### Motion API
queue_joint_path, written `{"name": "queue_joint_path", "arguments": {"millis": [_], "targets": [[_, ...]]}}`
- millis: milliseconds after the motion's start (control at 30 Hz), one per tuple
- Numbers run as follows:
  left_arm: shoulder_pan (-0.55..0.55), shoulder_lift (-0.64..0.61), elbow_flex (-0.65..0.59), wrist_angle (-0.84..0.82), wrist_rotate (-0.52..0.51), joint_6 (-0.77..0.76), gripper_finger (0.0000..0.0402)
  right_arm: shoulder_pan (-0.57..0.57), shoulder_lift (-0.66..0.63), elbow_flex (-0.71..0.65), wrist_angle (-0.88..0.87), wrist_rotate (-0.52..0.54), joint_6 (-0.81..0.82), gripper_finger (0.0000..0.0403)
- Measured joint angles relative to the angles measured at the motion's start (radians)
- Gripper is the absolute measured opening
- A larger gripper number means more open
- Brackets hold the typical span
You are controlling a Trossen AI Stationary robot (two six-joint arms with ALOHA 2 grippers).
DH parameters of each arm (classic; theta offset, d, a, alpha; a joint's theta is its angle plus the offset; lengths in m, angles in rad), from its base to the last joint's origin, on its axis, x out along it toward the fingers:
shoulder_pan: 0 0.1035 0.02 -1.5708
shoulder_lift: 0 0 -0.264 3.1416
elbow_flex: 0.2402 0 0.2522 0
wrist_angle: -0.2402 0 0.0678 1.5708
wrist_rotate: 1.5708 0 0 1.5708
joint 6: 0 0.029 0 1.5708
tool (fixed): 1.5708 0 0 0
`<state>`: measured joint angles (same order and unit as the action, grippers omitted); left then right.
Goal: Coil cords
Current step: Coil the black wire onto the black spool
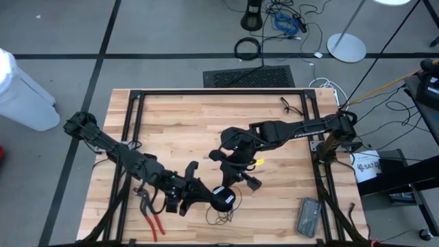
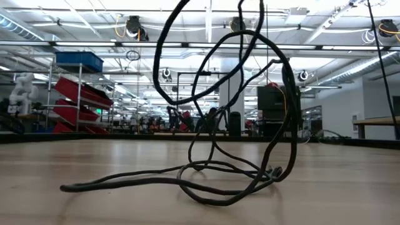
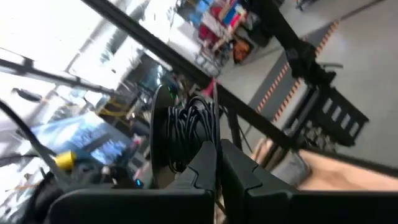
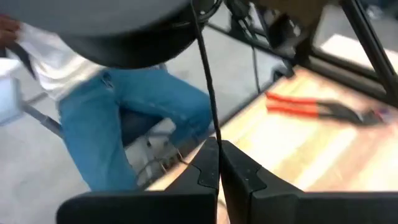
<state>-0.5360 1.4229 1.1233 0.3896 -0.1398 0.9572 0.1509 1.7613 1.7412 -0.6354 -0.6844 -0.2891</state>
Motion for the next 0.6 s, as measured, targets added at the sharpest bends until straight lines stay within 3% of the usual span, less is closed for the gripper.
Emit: {"name": "queue_joint_path", "arguments": {"millis": [600], "targets": [[-0.036, -0.071, 0.000, -0.217, -0.212, -0.088, 0.0008, 0.082, -0.148, 0.000, -0.190, 0.362, 0.173, 0.0000]]}}
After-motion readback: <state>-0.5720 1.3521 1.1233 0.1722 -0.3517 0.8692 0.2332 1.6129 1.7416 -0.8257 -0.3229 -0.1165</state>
